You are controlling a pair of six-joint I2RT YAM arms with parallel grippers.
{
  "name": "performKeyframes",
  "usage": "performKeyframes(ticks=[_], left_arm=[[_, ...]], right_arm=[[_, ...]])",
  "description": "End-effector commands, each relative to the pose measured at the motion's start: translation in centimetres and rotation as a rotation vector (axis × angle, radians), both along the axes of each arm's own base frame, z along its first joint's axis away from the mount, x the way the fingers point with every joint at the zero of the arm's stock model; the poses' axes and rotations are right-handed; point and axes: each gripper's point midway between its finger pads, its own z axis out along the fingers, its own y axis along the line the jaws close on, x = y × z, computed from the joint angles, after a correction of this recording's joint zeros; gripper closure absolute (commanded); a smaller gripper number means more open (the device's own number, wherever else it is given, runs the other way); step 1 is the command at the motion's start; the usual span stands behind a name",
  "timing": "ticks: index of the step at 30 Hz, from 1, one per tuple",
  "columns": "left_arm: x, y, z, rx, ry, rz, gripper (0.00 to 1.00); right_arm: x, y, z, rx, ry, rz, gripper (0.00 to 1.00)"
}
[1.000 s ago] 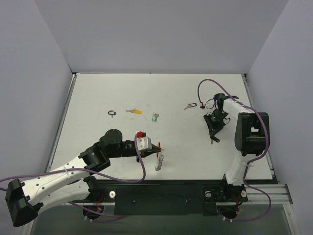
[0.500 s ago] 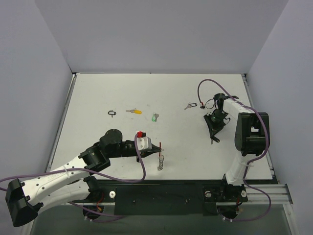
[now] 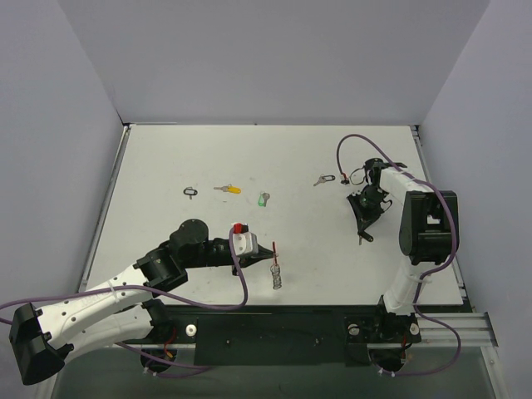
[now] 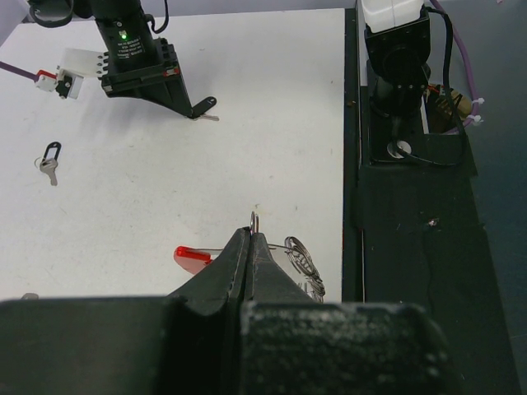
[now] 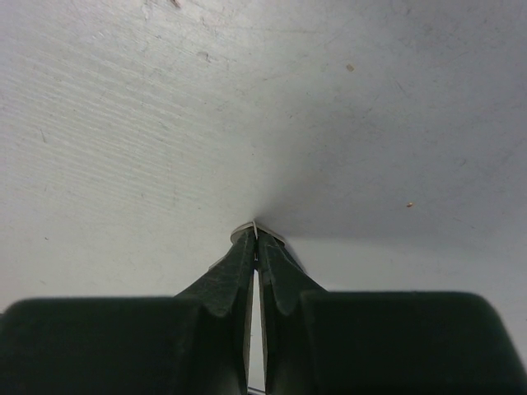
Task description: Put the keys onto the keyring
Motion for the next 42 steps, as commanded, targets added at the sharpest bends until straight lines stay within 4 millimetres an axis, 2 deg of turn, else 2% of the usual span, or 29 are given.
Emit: performKeyframes(ticks=[1, 6, 9, 15, 20, 21, 24, 27, 28, 29, 34, 39, 42], left_arm=[[0.1, -0.3, 2.4, -0.052, -0.052, -0.014, 1.0], [0.2, -0.3, 2.5, -0.058, -0.058, -0.01, 1.0], [0.3, -0.2, 2.4, -0.061, -0.059, -0.005, 1.0], [0.2, -0.9, 2.9, -0.115, -0.028, -0.01, 1.0], [0.6, -2.2, 4.4, -0.213, 0.0, -0.013, 1.0], [0.6, -2.5, 5.3, -0.246, 0.001, -0.016, 1.0], [0.8, -3.7, 5.8, -0.262, 0.002, -0.017, 1.0], [1.2, -5.3, 6.1, -0.25, -0.014, -0.013, 1.0], [1.0, -5.9, 6.0, -0.243, -0.02, -0.014, 1.0], [1.1, -6.5, 5.8, -0.233, -0.023, -0.013, 1.0], [0.6, -8.5, 4.9, -0.202, -0.069, 0.028, 1.0], [0.3, -9.2, 4.2, -0.203, -0.092, 0.071, 1.0], [0.1, -9.2, 3.7, -0.216, -0.106, 0.093, 1.0]], right_arm=[[0.1, -0.1, 1.9, -0.001, -0.018, 0.004, 1.0], [0.0, 0.7, 4.1, 0.068, -0.077, 0.044, 1.0], [-0.4, 2.0, 5.7, 0.158, -0.127, 0.104, 1.0], [-1.8, 5.1, 10.6, 0.337, -0.289, 0.252, 1.0], [-3.8, 7.0, 15.1, 0.444, -0.418, 0.417, 1.0], [-4.4, 7.1, 15.8, 0.455, -0.421, 0.437, 1.0], [-5.8, 8.3, 18.6, 0.512, -0.52, 0.599, 1.0], [-9.7, 9.5, 20.4, 0.609, -0.543, 0.804, 1.0], [-10.1, 10.1, 21.0, 0.637, -0.592, 0.885, 1.0], [-11.8, 10.6, 21.2, 0.669, -0.57, 0.931, 1.0], [-16.4, 12.8, 21.3, 0.736, -0.539, 1.213, 1.0], [-18.9, 13.1, 21.3, 0.731, -0.557, 1.409, 1.0], [-20.7, 13.3, 21.8, 0.781, -0.531, 1.459, 1.0]])
